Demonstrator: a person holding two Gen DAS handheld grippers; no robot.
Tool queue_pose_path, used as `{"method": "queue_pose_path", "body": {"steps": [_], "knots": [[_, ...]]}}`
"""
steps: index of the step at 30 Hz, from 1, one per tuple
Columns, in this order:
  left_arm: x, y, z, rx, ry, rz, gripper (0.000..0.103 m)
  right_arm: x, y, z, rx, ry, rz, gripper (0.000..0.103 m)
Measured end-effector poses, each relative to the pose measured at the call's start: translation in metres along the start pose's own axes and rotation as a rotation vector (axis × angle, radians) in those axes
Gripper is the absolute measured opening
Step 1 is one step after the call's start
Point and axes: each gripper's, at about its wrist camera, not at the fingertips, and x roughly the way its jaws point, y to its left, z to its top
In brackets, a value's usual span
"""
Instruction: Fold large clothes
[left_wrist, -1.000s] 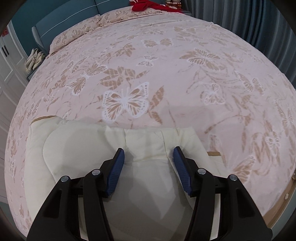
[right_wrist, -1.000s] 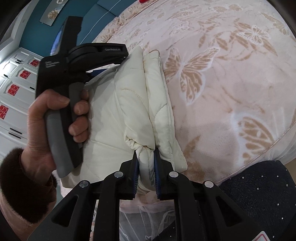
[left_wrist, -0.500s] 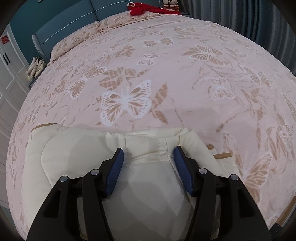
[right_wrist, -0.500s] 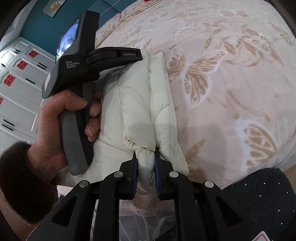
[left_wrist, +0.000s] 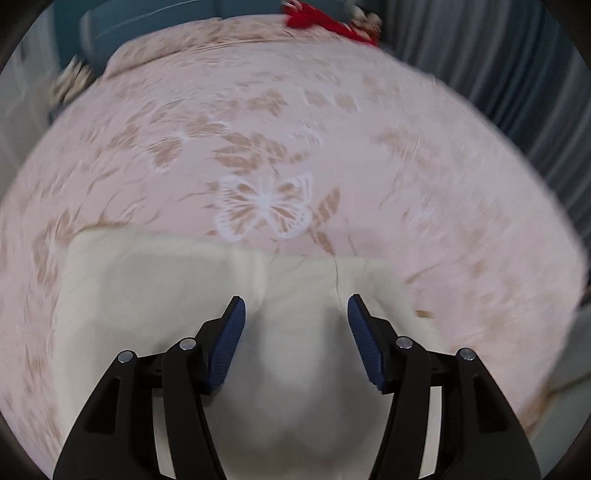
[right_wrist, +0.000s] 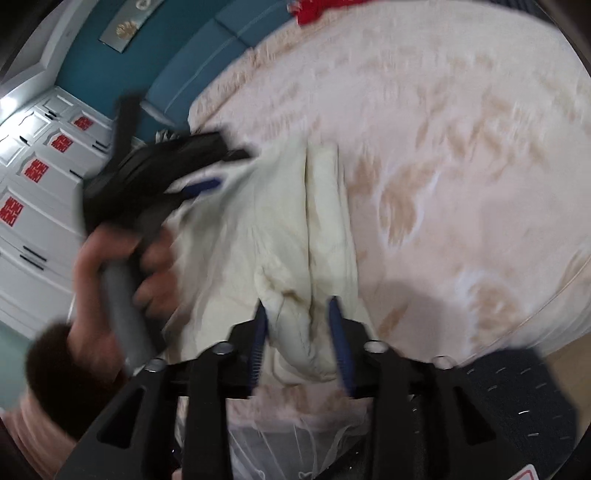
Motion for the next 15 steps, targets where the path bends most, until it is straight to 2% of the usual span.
{"method": "queue_pose_path", "body": {"steps": [4,8,9,10,13,15], "knots": [[-0.059,0.010,-0.022,0.017,-0.061,0.048,0.056,0.021,0.008,0.023,0.034,0.023,0.003,0.043],[-0.075,0.019,-0.050,-0.011,-0.014,0.044,0.056,0.048,0.008,0.033,0.096,0.075,0.007,0.042],[-0.077,0.022,-0.057,-0.029,0.001,0.029,0.056,0.049,0.011,0.034,0.089,0.078,0.013,0.033],[-0.078,0.024,-0.061,-0.040,0.009,0.022,0.056,0.047,0.014,0.033,0.079,0.074,0.020,0.020],[-0.084,0.023,-0.078,-0.027,0.021,0.032,0.056,0.018,0.032,0.031,0.011,-0.009,0.011,0.014],[-0.089,0.020,-0.087,-0.008,0.018,0.033,0.056,0.015,0.032,0.028,-0.021,-0.016,-0.060,0.014]]}}
